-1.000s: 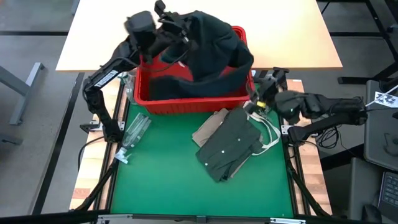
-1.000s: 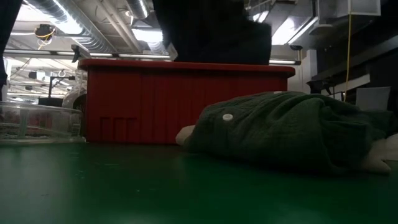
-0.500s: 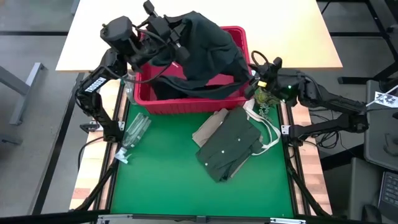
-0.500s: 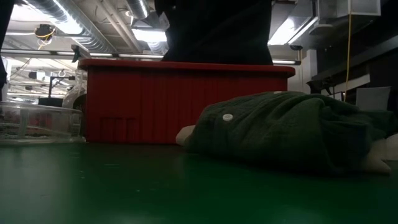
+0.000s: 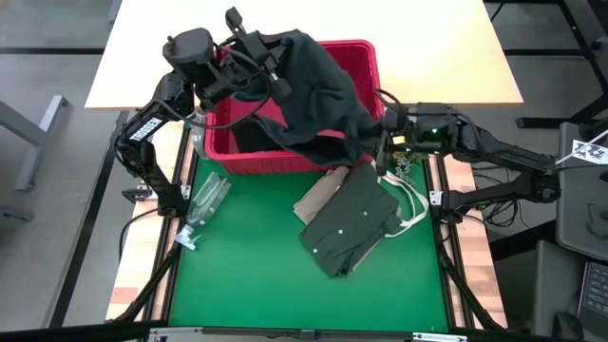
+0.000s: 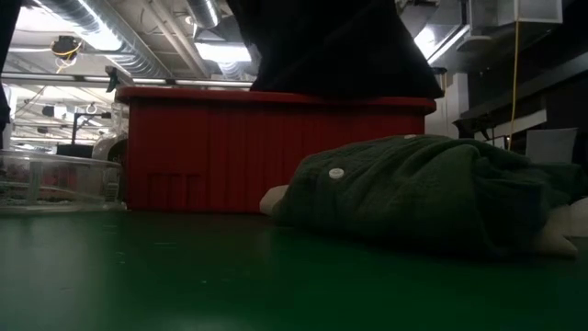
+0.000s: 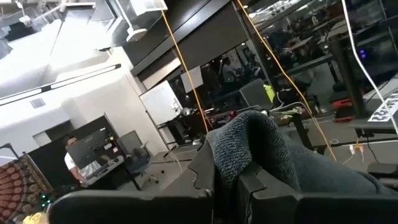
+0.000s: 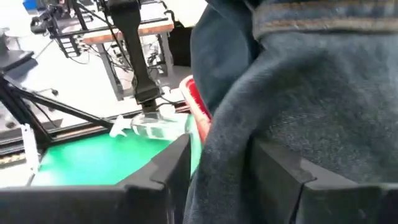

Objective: Fold laundry
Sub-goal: Fold the dark blue pants

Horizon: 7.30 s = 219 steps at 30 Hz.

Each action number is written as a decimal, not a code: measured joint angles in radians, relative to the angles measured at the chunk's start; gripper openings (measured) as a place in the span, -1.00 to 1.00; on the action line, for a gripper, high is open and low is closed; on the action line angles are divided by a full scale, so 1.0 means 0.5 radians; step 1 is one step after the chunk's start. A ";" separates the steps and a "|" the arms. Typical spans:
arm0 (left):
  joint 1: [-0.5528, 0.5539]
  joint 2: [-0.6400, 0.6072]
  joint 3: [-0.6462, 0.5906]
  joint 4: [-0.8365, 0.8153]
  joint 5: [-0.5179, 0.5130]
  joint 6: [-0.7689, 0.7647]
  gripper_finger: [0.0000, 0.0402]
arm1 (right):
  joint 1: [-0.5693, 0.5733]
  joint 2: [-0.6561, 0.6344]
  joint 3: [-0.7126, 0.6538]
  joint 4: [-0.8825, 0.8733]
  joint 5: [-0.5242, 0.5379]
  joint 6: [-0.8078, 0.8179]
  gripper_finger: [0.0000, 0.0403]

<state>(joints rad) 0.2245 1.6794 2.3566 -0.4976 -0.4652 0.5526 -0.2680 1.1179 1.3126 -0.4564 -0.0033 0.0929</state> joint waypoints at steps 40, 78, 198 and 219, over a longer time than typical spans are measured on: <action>0.027 0.005 0.000 -0.466 -0.031 -0.009 -0.97 | -0.001 -0.036 0.325 -0.859 1.150 0.213 -0.20; 0.027 0.005 -0.002 -0.475 -0.033 -0.008 -0.97 | -0.002 0.616 0.289 -0.430 0.415 0.433 -0.20; -2.713 -0.015 -0.002 0.673 -1.043 -0.563 -0.97 | 2.018 0.486 1.133 0.665 -0.258 -0.006 -0.93; -2.623 0.002 -0.160 -0.973 -1.797 -1.867 -0.97 | 2.100 0.478 1.137 -0.511 0.863 0.447 -0.96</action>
<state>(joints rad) -1.0872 1.6802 2.2767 -0.9839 -1.3639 -0.3808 0.7818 1.3567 1.8812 -0.7121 0.4284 0.3165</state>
